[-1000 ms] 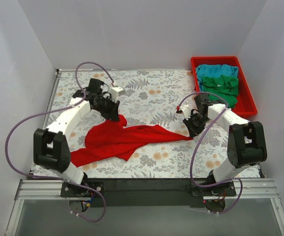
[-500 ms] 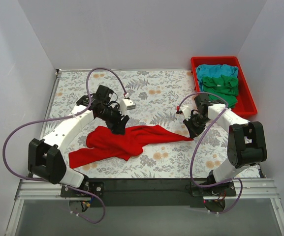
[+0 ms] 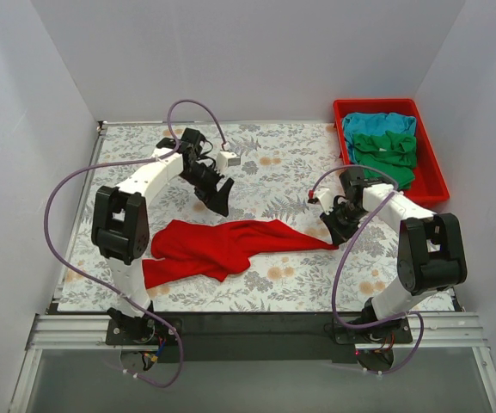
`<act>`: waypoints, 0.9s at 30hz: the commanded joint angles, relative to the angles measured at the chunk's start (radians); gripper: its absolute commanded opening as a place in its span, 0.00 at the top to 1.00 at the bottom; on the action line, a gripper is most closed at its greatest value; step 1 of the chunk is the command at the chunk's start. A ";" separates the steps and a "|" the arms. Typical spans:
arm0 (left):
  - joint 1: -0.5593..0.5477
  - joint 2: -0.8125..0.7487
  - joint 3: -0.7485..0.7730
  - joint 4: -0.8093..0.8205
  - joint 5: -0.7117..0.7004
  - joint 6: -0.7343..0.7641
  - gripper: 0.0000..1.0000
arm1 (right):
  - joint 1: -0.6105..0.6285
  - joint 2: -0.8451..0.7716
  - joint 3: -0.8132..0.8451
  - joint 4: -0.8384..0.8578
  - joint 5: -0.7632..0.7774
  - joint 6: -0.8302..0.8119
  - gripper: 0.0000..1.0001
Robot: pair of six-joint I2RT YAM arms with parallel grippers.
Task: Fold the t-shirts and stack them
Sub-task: Flatten the tshirt out
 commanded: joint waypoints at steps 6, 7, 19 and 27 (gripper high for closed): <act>-0.041 0.034 -0.017 -0.133 0.068 -0.001 0.35 | -0.008 -0.036 -0.012 -0.011 0.009 -0.027 0.99; -0.045 0.032 -0.046 -0.129 0.064 -0.006 0.35 | -0.008 -0.035 -0.012 -0.010 0.008 -0.029 0.99; -0.117 0.060 -0.069 -0.079 0.005 -0.056 0.47 | -0.010 -0.032 -0.015 -0.011 -0.002 -0.027 0.99; -0.127 0.090 -0.091 -0.031 -0.113 -0.098 0.57 | -0.008 -0.038 -0.021 -0.011 -0.003 -0.027 0.99</act>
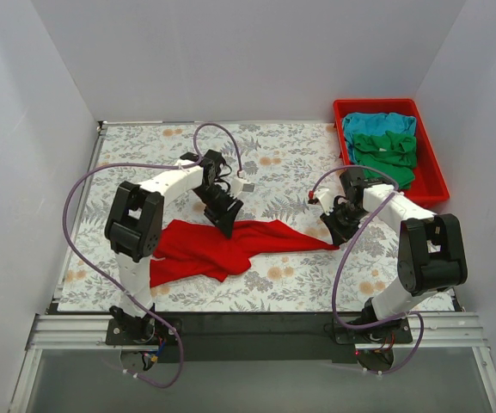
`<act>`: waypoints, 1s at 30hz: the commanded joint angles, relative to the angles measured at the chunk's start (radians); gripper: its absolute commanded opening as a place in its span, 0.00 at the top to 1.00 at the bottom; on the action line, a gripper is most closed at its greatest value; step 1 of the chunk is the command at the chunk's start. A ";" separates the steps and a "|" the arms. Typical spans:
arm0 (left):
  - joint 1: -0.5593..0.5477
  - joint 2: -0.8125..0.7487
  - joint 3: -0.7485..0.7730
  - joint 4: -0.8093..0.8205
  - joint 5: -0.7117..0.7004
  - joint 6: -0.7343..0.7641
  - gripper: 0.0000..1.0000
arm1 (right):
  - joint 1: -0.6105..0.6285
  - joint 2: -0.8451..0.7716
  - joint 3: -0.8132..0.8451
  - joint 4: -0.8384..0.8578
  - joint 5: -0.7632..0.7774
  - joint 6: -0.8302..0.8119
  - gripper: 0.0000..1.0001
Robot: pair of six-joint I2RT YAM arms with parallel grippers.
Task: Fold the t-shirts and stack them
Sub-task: Flatten the tshirt out
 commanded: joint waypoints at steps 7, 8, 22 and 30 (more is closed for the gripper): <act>0.096 -0.113 0.095 0.036 0.011 -0.064 1.00 | -0.008 -0.060 0.008 -0.025 0.010 -0.025 0.99; 0.122 -0.162 0.108 0.042 0.022 -0.075 1.00 | -0.011 -0.064 0.024 -0.028 0.015 -0.028 0.99; 0.412 -0.455 -0.099 0.483 -0.289 -0.234 1.00 | 0.021 0.112 0.253 -0.062 -0.011 -0.021 0.99; 0.549 -0.483 -0.035 0.596 -0.257 -0.288 1.00 | 0.021 0.121 0.383 -0.067 0.007 -0.024 0.99</act>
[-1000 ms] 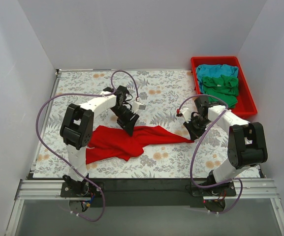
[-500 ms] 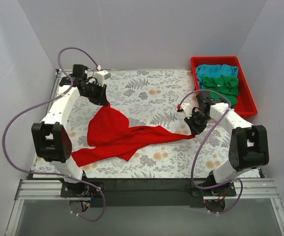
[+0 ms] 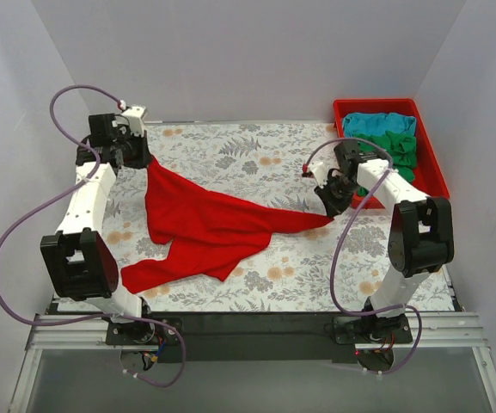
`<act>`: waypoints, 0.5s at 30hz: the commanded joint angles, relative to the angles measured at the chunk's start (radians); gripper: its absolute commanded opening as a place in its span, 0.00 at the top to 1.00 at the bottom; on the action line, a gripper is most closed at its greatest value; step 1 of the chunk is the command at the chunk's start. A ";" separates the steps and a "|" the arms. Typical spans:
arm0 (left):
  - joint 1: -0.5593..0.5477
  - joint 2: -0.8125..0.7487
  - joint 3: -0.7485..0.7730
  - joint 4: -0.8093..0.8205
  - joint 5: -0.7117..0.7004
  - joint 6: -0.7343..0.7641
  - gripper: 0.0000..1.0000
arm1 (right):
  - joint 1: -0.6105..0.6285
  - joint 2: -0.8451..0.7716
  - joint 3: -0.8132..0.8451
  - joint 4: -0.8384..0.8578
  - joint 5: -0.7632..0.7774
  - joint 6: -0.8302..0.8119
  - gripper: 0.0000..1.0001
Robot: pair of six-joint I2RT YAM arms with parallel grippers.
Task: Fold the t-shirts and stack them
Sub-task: Flatten the tshirt out
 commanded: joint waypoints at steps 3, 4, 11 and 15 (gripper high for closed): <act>0.050 -0.047 0.130 0.122 -0.007 -0.070 1.00 | 0.001 -0.055 0.217 -0.001 0.019 0.011 0.99; 0.056 -0.036 0.156 0.125 -0.008 -0.081 1.00 | -0.001 -0.060 0.256 0.004 0.027 0.016 0.99; 0.114 -0.010 0.444 0.172 -0.008 -0.184 1.00 | -0.014 -0.066 0.699 0.066 0.114 0.079 0.99; 0.130 -0.036 0.537 0.264 -0.005 -0.204 1.00 | -0.016 -0.066 0.903 0.147 0.191 0.089 0.99</act>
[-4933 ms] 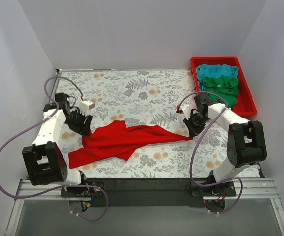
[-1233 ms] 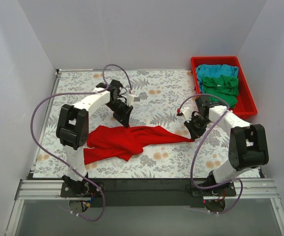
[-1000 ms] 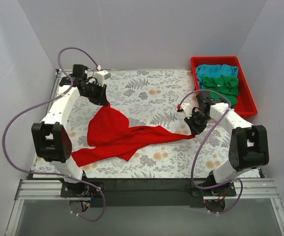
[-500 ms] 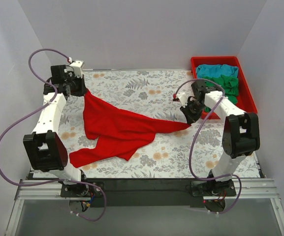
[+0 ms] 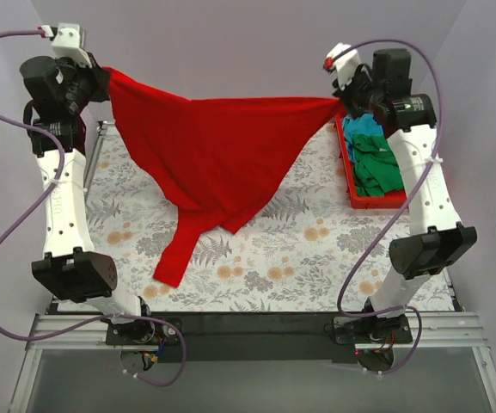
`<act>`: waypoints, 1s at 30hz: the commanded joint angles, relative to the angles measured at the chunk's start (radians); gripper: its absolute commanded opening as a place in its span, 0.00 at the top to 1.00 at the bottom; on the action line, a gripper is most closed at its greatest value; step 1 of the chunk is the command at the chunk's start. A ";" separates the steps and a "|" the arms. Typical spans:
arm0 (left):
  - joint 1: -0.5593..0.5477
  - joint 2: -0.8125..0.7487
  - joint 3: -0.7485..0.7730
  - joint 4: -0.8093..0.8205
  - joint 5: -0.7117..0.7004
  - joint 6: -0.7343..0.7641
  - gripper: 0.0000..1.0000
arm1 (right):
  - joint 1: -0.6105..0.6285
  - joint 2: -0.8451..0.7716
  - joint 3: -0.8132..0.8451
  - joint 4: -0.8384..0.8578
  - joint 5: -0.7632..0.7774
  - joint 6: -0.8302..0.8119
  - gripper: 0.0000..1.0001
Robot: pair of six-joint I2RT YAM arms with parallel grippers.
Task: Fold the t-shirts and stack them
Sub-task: Flatten the tshirt out
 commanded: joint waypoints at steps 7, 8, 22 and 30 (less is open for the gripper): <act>0.017 -0.254 -0.127 0.395 -0.144 0.029 1.00 | -0.011 -0.216 0.059 0.386 0.234 0.023 0.99; 0.016 -0.272 -0.141 0.416 -0.149 0.041 1.00 | -0.011 -0.242 0.053 0.403 0.239 0.020 0.99; 0.016 -0.443 -0.078 0.403 -0.255 -0.012 1.00 | -0.008 -0.381 0.085 0.468 0.259 -0.008 0.99; 0.016 -0.660 -0.051 0.332 -0.339 0.072 1.00 | -0.009 -0.641 -0.048 0.503 0.208 -0.010 0.99</act>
